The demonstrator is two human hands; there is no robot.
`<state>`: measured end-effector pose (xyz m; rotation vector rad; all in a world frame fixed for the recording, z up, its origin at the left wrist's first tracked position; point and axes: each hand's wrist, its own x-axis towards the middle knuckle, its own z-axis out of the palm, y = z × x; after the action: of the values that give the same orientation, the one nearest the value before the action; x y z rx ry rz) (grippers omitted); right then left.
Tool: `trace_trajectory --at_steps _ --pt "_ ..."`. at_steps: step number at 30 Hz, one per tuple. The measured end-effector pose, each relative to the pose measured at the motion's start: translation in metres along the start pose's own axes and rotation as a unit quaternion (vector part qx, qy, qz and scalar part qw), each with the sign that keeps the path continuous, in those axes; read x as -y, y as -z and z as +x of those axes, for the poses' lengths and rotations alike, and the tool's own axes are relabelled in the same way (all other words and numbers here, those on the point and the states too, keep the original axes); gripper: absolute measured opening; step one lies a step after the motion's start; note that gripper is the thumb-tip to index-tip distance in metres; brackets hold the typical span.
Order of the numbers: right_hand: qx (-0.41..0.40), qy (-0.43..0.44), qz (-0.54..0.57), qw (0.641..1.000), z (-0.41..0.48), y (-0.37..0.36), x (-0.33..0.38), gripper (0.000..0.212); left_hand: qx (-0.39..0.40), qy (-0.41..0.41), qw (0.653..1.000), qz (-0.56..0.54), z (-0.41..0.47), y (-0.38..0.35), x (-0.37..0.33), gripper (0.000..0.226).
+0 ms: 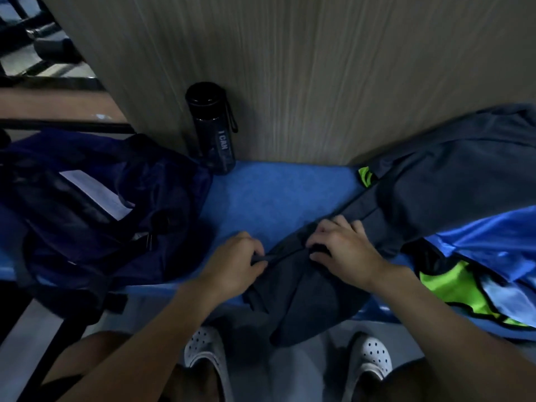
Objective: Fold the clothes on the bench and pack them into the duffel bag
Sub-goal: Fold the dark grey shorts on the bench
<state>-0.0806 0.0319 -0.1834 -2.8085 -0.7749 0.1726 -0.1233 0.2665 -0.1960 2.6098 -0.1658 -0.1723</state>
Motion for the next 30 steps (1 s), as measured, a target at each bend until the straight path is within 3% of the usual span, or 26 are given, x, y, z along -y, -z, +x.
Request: trace_trajectory --at_steps 3,6,8,13,17,21,23,26,28,30 --pt "-0.037 -0.017 0.040 0.998 0.015 0.005 0.002 0.004 -0.077 0.016 0.997 -0.010 0.005 0.011 -0.008 0.008" --pt "-0.238 -0.007 0.079 0.968 0.021 0.013 0.007 0.004 -0.243 -0.008 0.962 -0.120 0.009 0.036 -0.017 0.003" --pt "-0.302 0.024 0.081 0.950 0.020 0.018 0.012 0.008 -0.293 -0.036 0.939 -0.179 0.010 0.051 -0.020 0.013" --pt "-0.179 0.010 0.053 0.982 0.009 0.001 0.009 0.032 -0.233 -0.015 0.949 -0.210 0.010 0.050 -0.004 0.024" --pt "-0.161 0.030 0.077 0.983 0.011 0.001 0.014 0.050 -0.185 -0.022 0.957 -0.223 0.008 0.049 -0.003 0.032" --pt "-0.129 0.053 0.122 0.983 0.015 0.000 0.021 0.064 -0.090 -0.058 0.951 -0.290 -0.001 0.051 -0.009 0.040" --pt "-0.136 0.072 0.139 0.978 0.021 -0.002 0.023 0.054 -0.059 -0.068 0.951 -0.295 -0.004 0.053 -0.011 0.042" --pt "-0.166 0.106 0.136 0.971 0.027 -0.006 0.023 0.011 -0.057 -0.075 0.960 -0.263 -0.001 0.056 -0.011 0.028" --pt "-0.162 0.105 0.141 0.971 0.027 -0.007 0.024 0.008 -0.090 -0.044 0.953 -0.284 0.006 0.059 -0.008 0.013" --pt "-0.157 0.103 0.153 0.970 0.023 -0.006 0.026 0.009 -0.121 -0.005 0.952 -0.282 0.016 0.058 0.001 0.018"
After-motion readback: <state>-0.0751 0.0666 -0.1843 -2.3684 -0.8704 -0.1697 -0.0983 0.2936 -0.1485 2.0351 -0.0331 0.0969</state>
